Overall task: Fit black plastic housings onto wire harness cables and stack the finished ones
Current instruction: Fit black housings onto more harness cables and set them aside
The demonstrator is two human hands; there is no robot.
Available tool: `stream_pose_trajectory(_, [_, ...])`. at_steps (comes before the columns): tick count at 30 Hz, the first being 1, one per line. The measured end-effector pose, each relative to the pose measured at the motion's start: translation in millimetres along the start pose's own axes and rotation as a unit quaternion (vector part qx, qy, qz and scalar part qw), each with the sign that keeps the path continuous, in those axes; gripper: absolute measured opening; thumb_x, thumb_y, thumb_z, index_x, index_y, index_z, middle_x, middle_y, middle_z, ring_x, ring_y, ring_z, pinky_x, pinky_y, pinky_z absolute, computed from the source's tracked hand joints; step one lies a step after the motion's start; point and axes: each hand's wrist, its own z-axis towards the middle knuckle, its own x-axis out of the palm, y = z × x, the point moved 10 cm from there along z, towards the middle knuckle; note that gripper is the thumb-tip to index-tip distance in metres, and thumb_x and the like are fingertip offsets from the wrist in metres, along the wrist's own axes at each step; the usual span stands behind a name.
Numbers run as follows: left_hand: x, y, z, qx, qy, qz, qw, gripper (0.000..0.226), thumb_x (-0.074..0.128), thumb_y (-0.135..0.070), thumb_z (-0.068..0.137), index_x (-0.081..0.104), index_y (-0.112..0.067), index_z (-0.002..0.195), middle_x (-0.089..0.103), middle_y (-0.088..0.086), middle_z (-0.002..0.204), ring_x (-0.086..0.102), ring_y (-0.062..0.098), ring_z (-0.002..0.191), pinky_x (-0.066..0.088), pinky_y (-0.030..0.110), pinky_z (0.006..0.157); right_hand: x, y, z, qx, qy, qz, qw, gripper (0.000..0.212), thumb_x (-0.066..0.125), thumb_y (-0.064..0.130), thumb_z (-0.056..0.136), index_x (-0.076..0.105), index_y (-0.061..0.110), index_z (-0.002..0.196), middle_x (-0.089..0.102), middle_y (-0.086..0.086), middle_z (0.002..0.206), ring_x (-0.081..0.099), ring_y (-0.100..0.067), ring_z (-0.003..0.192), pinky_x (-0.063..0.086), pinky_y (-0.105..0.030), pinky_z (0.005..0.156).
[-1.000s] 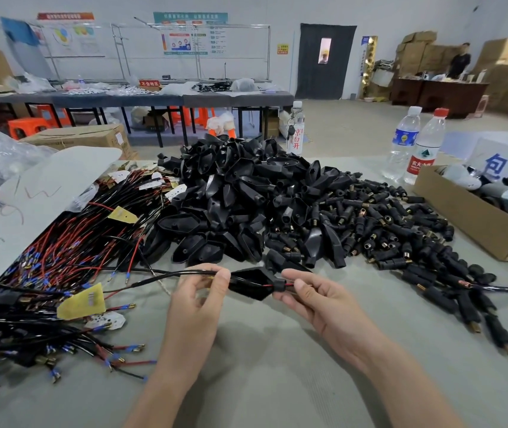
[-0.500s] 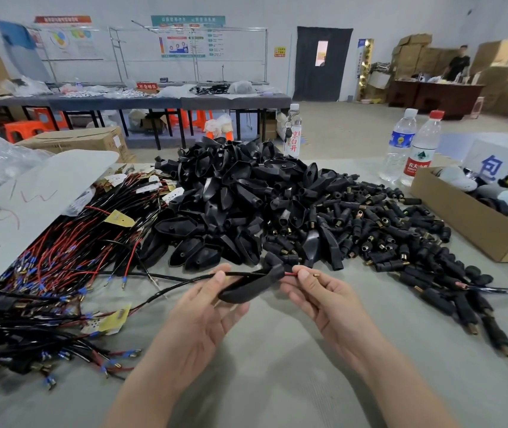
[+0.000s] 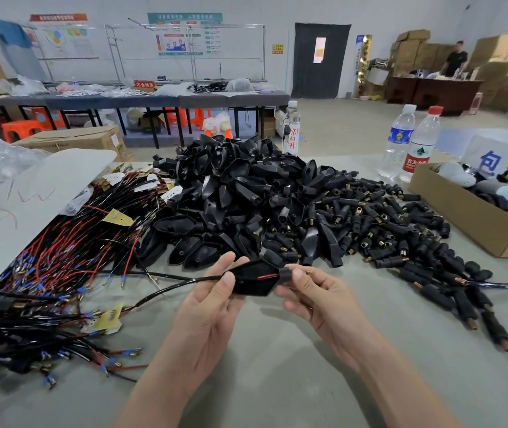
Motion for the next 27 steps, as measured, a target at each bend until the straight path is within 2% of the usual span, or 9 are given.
stream_pose_trajectory(3, [7,6,-3,-0.023,0.030,0.018,0.999,0.053,0.059,-0.001,0.086,0.051,-0.006,0.137,0.062,0.018,0.134,0.060,0.026,0.125,0.045,0.032,0.104,-1,-1,0,0.001,-0.012,-0.004,1.000,0.020,0.072,0.019,0.078,0.079,0.009,0.094,0.075,-0.018,0.104,0.075,-0.018,0.083,0.058,-0.020,0.062])
stream_pose_trajectory(6, [11,13,-5,-0.037,0.049,0.052,0.997,0.064,0.069,0.006,0.078,0.051,-0.011,0.137,0.064,0.019,0.131,0.062,0.027,0.122,0.048,0.033,0.103,0,-5,0,0.011,-0.011,-0.001,1.000,0.020,0.072,0.018,0.078,0.079,0.008,0.093,0.076,-0.017,0.102,0.075,-0.015,0.081,0.058,-0.018,0.060])
stream_pose_trajectory(9, [8,14,-5,-0.030,0.038,0.076,0.996,0.059,0.064,0.005,0.082,0.051,-0.012,0.136,0.066,0.020,0.128,0.067,0.029,0.113,0.058,0.030,0.087,2,-4,0,0.005,-0.008,-0.008,1.000,0.020,0.072,0.020,0.079,0.080,0.009,0.093,0.076,-0.018,0.095,0.074,-0.014,0.078,0.057,-0.017,0.060])
stream_pose_trajectory(12, [6,8,-3,-0.008,0.027,0.084,0.996,0.050,0.064,-0.007,0.082,0.055,-0.013,0.131,0.067,0.020,0.124,0.070,0.025,0.094,0.057,0.027,0.073,-2,2,0,-0.010,-0.016,0.001,1.000,0.019,0.072,0.021,0.079,0.081,0.010,0.092,0.076,-0.018,0.099,0.074,-0.014,0.078,0.058,-0.019,0.062])
stream_pose_trajectory(15, [-2,1,1,0.013,-0.004,0.078,0.997,0.025,0.067,-0.013,0.079,0.067,-0.014,0.104,0.072,0.013,0.105,0.067,0.020,0.080,0.055,0.025,0.065,-12,11,2,-0.025,-0.041,0.032,0.998,0.019,0.071,0.022,0.079,0.081,0.011,0.090,0.076,-0.016,0.102,0.075,-0.015,0.079,0.059,-0.020,0.061])
stream_pose_trajectory(17, [-7,-3,3,0.022,-0.019,0.079,0.996,0.016,0.069,-0.015,0.076,0.068,-0.015,0.091,0.071,0.010,0.100,0.068,0.019,0.079,0.056,0.024,0.064,-22,17,2,-0.034,-0.060,0.059,0.996,0.017,0.070,0.022,0.079,0.082,0.013,0.088,0.077,-0.013,0.099,0.075,-0.014,0.078,0.058,-0.019,0.060])
stream_pose_trajectory(20, [-14,-10,4,0.033,-0.045,0.079,0.995,0.031,0.069,-0.016,0.075,0.063,-0.013,0.105,0.071,0.011,0.105,0.070,0.017,0.080,0.058,0.025,0.067,-36,25,2,-0.047,-0.080,0.104,0.990,0.017,0.069,0.021,0.081,0.082,0.014,0.090,0.077,-0.012,0.098,0.075,-0.013,0.077,0.059,-0.019,0.060])
stream_pose_trajectory(25, [-18,-15,3,0.038,-0.070,0.086,0.993,0.038,0.066,-0.015,0.078,0.059,-0.013,0.115,0.069,0.011,0.106,0.069,0.018,0.084,0.057,0.027,0.073,-61,36,1,-0.074,-0.139,0.148,0.976,0.015,0.070,0.022,0.078,0.082,0.015,0.083,0.078,-0.007,0.090,0.075,-0.010,0.074,0.058,-0.017,0.058])
stream_pose_trajectory(27, [-19,-17,3,0.037,-0.071,0.087,0.993,0.035,0.066,-0.016,0.079,0.058,-0.014,0.113,0.068,0.008,0.102,0.068,0.018,0.086,0.054,0.028,0.077,-71,40,0,-0.081,-0.167,0.158,0.970,0.014,0.071,0.024,0.076,0.082,0.016,0.081,0.078,-0.004,0.088,0.075,-0.008,0.072,0.057,-0.016,0.057])
